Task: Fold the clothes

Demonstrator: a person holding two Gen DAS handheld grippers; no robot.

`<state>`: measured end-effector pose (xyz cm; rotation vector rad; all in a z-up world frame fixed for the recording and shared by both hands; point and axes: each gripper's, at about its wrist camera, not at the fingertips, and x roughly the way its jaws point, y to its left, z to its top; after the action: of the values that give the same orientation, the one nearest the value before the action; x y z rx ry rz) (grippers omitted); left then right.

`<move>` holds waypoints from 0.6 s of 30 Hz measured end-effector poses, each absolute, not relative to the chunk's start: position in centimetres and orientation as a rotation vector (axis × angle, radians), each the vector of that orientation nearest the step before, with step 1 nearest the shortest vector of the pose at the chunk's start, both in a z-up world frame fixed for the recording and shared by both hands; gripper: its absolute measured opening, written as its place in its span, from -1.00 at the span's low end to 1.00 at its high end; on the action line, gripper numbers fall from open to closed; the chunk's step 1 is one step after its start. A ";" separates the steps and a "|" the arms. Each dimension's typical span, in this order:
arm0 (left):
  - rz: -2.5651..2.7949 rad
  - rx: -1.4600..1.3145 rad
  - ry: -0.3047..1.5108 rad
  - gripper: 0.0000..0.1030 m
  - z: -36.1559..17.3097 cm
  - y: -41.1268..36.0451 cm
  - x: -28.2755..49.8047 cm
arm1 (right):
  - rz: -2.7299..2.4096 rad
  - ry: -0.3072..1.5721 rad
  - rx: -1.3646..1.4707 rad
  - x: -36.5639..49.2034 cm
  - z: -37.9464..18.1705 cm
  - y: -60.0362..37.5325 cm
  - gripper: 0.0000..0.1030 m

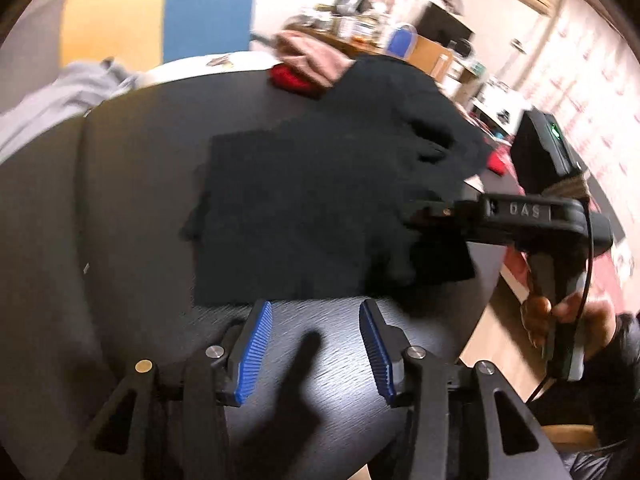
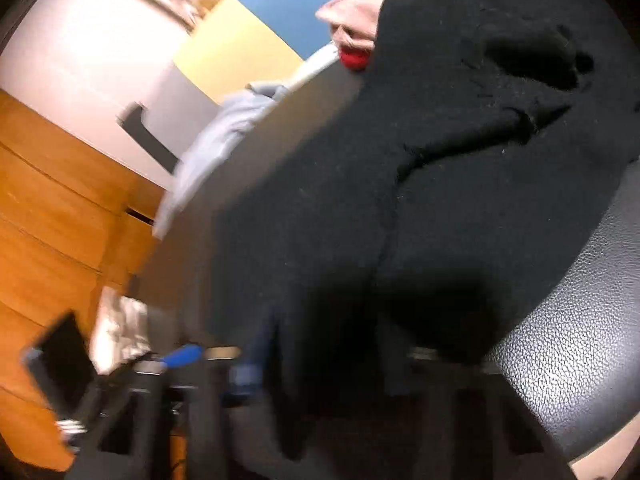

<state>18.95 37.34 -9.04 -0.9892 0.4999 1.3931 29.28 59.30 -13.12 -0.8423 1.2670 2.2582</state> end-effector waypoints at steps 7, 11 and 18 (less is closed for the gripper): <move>1.456 -1.039 0.458 -0.09 -10.3 34.6 16.7 | 2.341 1.226 -0.845 27.5 -10.5 58.8 -0.73; 1.459 -1.049 0.433 -0.09 -10.4 33.8 16.1 | 2.466 1.258 -0.788 24.6 -6.9 60.4 -0.77; 1.480 -1.055 0.398 -0.09 -9.9 34.1 15.3 | 2.523 1.110 -0.454 13.6 3.9 71.8 -0.61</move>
<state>15.33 34.09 -9.91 -1.0547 0.3977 1.4796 13.60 71.76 3.93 -0.4539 1.1103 2.5233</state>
